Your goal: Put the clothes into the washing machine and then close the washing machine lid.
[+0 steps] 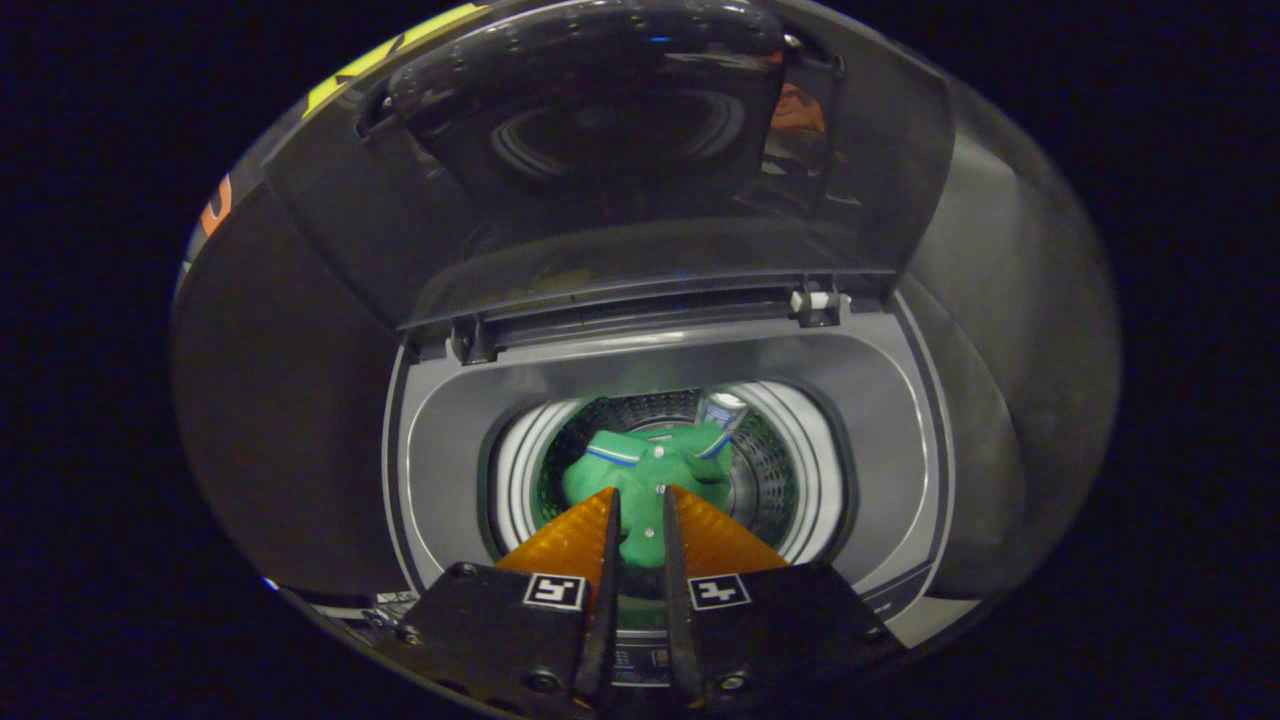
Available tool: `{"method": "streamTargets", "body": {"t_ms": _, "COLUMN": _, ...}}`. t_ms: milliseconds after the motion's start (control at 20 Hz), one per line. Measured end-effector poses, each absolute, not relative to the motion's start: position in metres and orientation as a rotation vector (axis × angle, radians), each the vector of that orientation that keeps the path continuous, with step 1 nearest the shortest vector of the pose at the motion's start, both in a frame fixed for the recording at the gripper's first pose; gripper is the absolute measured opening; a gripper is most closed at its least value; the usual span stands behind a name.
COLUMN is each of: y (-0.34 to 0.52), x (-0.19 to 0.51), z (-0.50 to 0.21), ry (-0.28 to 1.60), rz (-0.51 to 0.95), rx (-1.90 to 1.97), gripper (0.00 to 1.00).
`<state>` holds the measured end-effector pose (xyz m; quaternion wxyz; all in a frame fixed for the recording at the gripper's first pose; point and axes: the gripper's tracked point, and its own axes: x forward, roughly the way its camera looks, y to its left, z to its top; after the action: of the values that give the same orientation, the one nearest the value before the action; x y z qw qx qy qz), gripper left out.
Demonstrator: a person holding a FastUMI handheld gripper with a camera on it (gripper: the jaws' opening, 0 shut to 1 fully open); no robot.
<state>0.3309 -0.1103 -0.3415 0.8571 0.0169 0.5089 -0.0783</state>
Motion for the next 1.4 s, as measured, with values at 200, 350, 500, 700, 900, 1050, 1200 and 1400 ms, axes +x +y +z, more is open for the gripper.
{"method": "streamTargets", "body": {"t_ms": 200, "y": -0.099, "x": 0.334, "z": -0.308, "ry": 1.002, "rz": -0.151, "rx": -0.002, "gripper": 0.5}}
{"method": "streamTargets", "body": {"t_ms": 350, "y": -0.088, "x": 0.347, "z": -0.264, "ry": 0.89, "rz": -0.136, "rx": -0.036, "gripper": 0.62}}
{"method": "streamTargets", "body": {"t_ms": 500, "y": -0.069, "x": 0.371, "z": -0.206, "ry": 0.74, "rz": -0.094, "rx": -0.042, "gripper": 0.64}}
{"method": "streamTargets", "body": {"t_ms": 700, "y": -0.048, "x": 0.408, "z": -0.13, "ry": 0.541, "rz": -0.037, "rx": -0.043, "gripper": 0.81}}
{"method": "streamTargets", "body": {"t_ms": 900, "y": -0.05, "x": 0.452, "z": -0.098, "ry": 0.455, "rz": -0.034, "rx": -0.113, "gripper": 0.98}}
{"method": "streamTargets", "body": {"t_ms": 1050, "y": -0.051, "x": 0.482, "z": -0.094, "ry": 0.432, "rz": -0.027, "rx": -0.099, "gripper": 1.0}}
{"method": "streamTargets", "body": {"t_ms": 1200, "y": -0.061, "x": 0.503, "z": -0.106, "ry": 0.462, "rz": -0.054, "rx": -0.116, "gripper": 1.0}}
{"method": "streamTargets", "body": {"t_ms": 1400, "y": -0.069, "x": 0.512, "z": -0.13, "ry": 0.507, "rz": -0.048, "rx": -0.054, "gripper": 1.0}}
